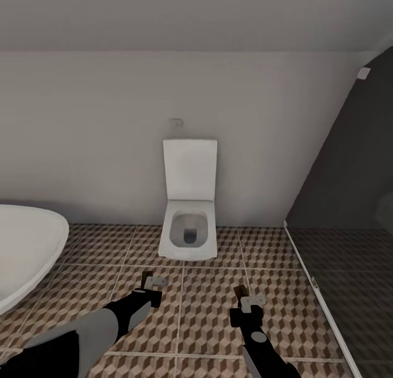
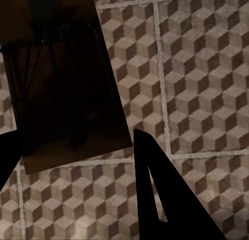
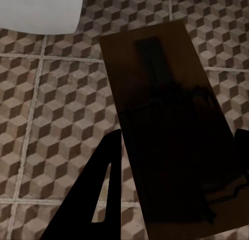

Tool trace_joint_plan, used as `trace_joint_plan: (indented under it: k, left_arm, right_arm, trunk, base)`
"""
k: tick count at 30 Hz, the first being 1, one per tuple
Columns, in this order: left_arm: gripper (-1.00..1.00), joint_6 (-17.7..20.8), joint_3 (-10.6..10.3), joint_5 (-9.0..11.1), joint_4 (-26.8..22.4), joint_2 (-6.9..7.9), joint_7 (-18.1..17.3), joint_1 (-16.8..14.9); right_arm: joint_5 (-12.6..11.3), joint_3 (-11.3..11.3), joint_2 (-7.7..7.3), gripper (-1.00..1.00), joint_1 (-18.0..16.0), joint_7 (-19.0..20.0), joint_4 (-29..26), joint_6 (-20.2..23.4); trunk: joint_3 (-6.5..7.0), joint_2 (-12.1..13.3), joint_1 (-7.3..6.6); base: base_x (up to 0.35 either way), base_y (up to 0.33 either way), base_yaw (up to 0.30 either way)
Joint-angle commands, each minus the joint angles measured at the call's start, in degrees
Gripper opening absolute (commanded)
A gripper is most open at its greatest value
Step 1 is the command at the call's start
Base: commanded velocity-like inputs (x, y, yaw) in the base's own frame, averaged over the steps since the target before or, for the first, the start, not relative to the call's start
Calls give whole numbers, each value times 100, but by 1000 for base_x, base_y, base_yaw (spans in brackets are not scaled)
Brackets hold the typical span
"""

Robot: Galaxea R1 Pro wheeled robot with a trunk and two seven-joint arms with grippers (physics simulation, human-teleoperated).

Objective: Take the four mousetraps from the cabinet in the bathroom and place them on the bathroom floor. Make sure all four end up on the same floor surface, and ensure that at least two of them are either under or directly next to the same bathroom sink.

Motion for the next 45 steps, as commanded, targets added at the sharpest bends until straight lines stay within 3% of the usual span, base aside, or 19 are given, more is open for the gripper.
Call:
trace_joint_plan:
  k: [1, 45]
  left_arm:
    - [-100, 29, -36, 8, -15, 3, 43, -5]
    - [-100, 30, -36, 5, -23, -41, 43, 3]
  right_arm:
    - [-15, 25, -4, -100, -3, -43, -9, 27]
    - [-12, 25, -12, -100, -2, -43, -16, 26]
  trunk:
    - [-33, -45, 22]
    - [-1223, -1809, 989]
  base:
    - [0, 0, 0]
    - [0, 0, 0]
